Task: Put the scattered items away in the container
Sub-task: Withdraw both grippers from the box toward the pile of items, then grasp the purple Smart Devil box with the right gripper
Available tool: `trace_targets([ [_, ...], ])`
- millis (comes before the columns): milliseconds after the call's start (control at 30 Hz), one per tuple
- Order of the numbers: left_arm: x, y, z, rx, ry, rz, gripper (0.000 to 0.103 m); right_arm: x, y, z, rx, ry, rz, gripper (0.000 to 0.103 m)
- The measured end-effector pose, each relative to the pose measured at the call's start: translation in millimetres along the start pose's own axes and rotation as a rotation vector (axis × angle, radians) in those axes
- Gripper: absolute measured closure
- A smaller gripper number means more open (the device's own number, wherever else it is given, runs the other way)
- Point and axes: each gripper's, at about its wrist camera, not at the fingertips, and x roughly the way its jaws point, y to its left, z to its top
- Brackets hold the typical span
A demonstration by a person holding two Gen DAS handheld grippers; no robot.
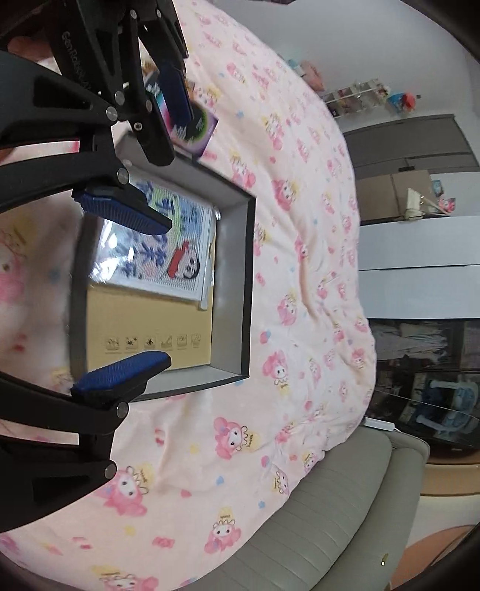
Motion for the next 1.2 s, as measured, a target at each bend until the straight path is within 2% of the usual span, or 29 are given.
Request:
trace_targets([
  [233,-47.0,7.4,-23.1,0.025,-0.009,0.003,0.050,-45.4,29.1,-23.7,0.010,-0.031,0.086,0.040],
  [367,-66.1,18.9,-35.6,0.024,-0.019,0.031,0.050,-56.0,46.8,-30.2,0.006,-0.031,0.131,0.040],
  [567,-81.2,64.1,-58.2,-0.063,-0.017,0.071,0.050,-59.1,93.6,-33.1,-0.070,-0.031,0.219,0.040],
  [767,-89.0,118.1,-81.1,-0.168,0.002,0.104,0.050,-44.3,145.1,-36.9,-0.129,0.017,0.319,0.040],
  [867,-85.1,153.8,-96.2,-0.320,0.003,0.079,0.050,-29.9,168.8,-37.8,-0.116,0.032,0.385,0.040],
  [967,-73.1,181.6,-104.5,-0.407,0.004,0.119,0.051,-4.3,188.9,-38.7,-0.091,0.076,0.426,0.040],
  [1033,-65.3,199.3,-104.8,-0.447,0.005,0.140,0.052,12.7,201.3,-39.2,-0.109,0.114,0.422,0.040],
  [1200,-33.0,242.8,-96.3,-0.570,0.012,0.114,0.052,62.8,214.1,-38.7,-0.097,0.204,0.377,0.040],
])
